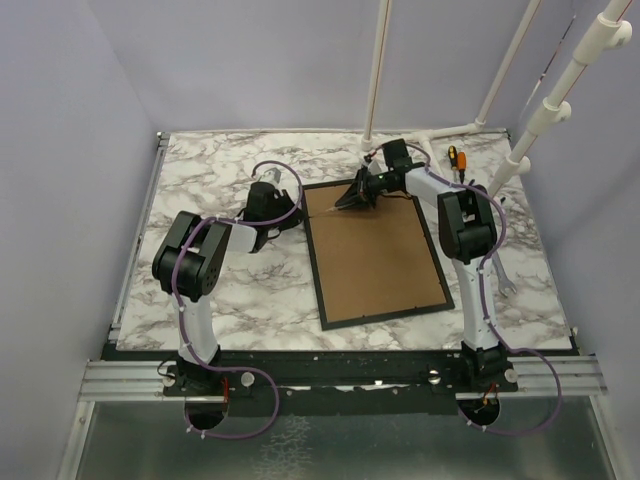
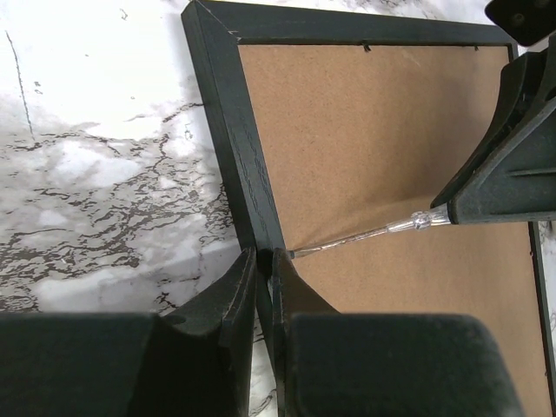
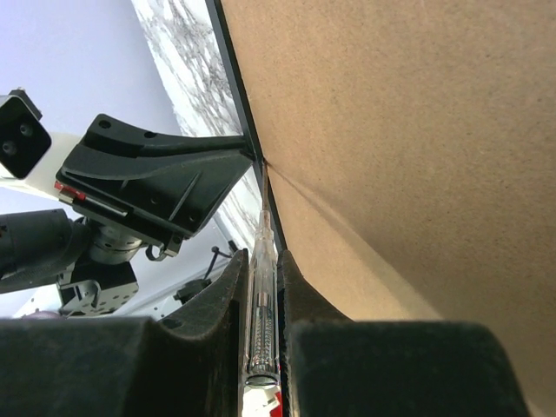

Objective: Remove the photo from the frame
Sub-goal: Release the photo frame item from the photo frame.

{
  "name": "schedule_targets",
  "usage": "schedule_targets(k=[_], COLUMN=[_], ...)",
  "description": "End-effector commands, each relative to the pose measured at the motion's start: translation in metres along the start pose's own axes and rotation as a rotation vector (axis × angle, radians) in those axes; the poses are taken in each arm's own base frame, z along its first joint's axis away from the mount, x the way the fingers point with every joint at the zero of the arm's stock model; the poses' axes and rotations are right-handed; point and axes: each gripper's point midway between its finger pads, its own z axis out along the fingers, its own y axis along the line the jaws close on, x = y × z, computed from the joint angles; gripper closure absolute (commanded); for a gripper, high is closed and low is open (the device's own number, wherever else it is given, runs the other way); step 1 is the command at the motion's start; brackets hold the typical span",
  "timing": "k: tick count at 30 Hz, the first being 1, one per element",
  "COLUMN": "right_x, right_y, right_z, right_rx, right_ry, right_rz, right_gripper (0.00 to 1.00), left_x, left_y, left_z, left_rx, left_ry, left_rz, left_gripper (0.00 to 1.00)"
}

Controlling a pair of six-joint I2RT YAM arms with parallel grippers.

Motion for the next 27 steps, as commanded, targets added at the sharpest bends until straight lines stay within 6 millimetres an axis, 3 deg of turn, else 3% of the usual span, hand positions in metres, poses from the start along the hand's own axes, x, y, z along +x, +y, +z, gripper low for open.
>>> schedule_targets(k=[1, 11, 27], right_x=[0.033, 0.041, 0.083], right_y=[0.011, 0.028, 0.060], right_z=[0.031, 0.029, 0.038], right_rx=[0.055, 0.188, 0.284], right_ry=[0.084, 0.047, 0.041], right_rz=[-0.029, -0.111, -0.205], right_gripper=[0.99, 0.99, 0.99], left_x=[0.026, 0.036, 0.062], left_y=[-0.010, -0.028, -0.058], left_z=[0.006, -0.001, -0.008], left_rx=[0.052, 0.075, 0.095], left_ry=[0.077, 0.082, 0.088], left_rz=[-0.009, -0.016, -0.051], left_gripper=[0.89, 0.90, 0.92])
